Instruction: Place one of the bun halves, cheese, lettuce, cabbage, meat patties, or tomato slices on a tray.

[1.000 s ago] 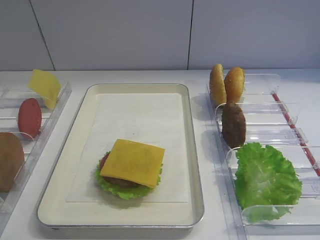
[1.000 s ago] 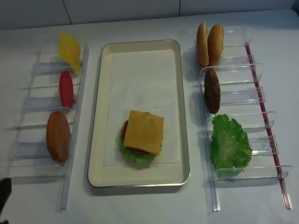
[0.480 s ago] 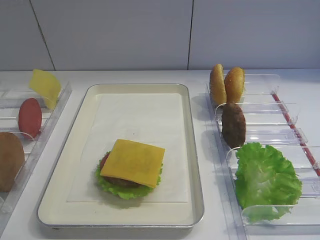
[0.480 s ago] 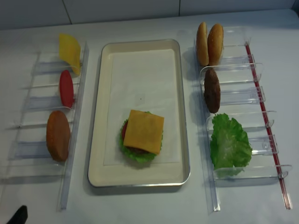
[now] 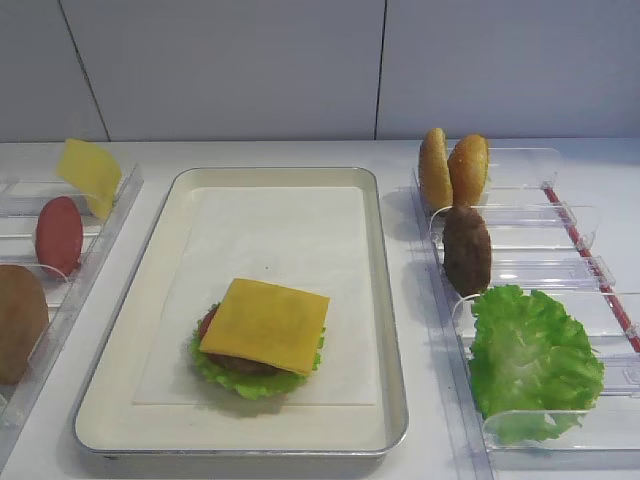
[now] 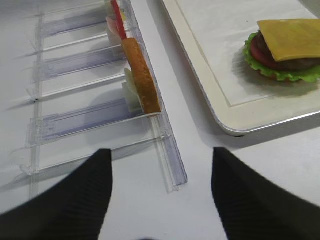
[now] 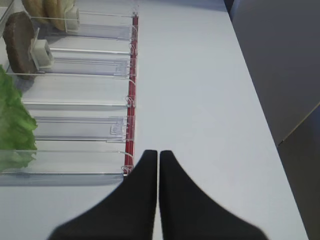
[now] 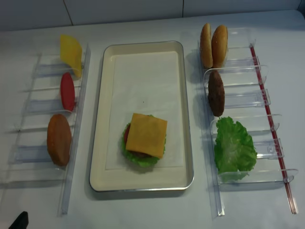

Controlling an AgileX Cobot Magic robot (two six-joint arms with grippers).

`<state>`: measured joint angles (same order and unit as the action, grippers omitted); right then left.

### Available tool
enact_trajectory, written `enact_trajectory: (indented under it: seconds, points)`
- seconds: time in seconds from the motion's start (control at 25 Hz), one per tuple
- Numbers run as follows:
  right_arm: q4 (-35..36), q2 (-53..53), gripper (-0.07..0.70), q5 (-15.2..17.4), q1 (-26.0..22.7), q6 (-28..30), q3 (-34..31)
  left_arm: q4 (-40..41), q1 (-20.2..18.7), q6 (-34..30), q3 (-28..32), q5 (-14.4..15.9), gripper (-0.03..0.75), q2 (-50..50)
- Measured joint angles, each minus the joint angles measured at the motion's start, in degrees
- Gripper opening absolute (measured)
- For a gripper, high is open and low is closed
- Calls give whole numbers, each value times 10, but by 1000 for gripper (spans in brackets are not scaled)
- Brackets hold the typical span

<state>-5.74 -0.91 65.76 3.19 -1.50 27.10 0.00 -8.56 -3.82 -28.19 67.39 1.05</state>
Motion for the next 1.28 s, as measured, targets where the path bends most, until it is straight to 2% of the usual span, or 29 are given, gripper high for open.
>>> enact_trajectory:
  seconds: [0.6, 0.72, 0.96, 1.28]
  points:
    - [0, 0, 413, 0, 0, -1, 0, 0, 0, 2, 0, 0, 386, 0]
    - [0, 0, 413, 0, 0, -1, 0, 0, 15, 2, 0, 0, 384, 0]
    - [0, 0, 413, 0, 0, -1, 0, 0, 81, 3, 0, 0, 384, 0]
    - [0, 0, 413, 0, 0, -1, 0, 0, 93, 3, 0, 0, 382, 0]
